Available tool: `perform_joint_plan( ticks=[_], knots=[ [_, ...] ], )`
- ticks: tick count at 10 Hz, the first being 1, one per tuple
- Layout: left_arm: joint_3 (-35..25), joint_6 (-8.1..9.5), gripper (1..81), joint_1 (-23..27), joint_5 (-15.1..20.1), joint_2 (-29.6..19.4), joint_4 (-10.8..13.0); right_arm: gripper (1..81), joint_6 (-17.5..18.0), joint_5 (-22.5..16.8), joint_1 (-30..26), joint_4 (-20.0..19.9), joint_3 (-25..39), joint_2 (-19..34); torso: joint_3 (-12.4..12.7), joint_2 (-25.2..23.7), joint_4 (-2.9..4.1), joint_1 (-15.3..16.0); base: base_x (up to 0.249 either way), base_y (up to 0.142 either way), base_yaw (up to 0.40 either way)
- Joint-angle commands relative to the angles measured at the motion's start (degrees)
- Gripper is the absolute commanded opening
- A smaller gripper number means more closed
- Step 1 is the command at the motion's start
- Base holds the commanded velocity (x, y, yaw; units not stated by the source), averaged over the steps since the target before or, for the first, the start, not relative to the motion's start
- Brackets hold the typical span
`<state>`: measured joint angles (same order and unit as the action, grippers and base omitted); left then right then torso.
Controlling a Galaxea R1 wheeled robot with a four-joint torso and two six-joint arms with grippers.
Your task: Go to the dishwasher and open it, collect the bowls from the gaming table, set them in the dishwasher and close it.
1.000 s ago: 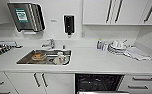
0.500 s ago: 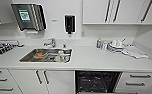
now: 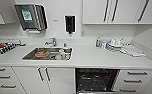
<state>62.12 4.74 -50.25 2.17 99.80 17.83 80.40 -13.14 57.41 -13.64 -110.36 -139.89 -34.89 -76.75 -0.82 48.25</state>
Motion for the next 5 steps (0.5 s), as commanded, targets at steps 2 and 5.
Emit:
perform_joint_plan(
  ticks=[2, 5],
  knots=[
    [0.18, 0.09, 81.1, 4.15, 1.26, -1.80, -0.25, 81.1, -0.24, -2.94, -4.88, -0.68, -0.81, 0.46, 0.00, 0.00, 0.00, 0.00, -0.046, 0.000, 0.000],
    [4.41, 0.18, 81.1, 1.43, 2.31, 0.49, -4.47, 81.1, -7.62, -2.94, -4.45, 4.59, -0.99, 0.55, 0.00, -0.02, 0.00, -0.02, 0.000, 0.000, 0.000]
  ],
)
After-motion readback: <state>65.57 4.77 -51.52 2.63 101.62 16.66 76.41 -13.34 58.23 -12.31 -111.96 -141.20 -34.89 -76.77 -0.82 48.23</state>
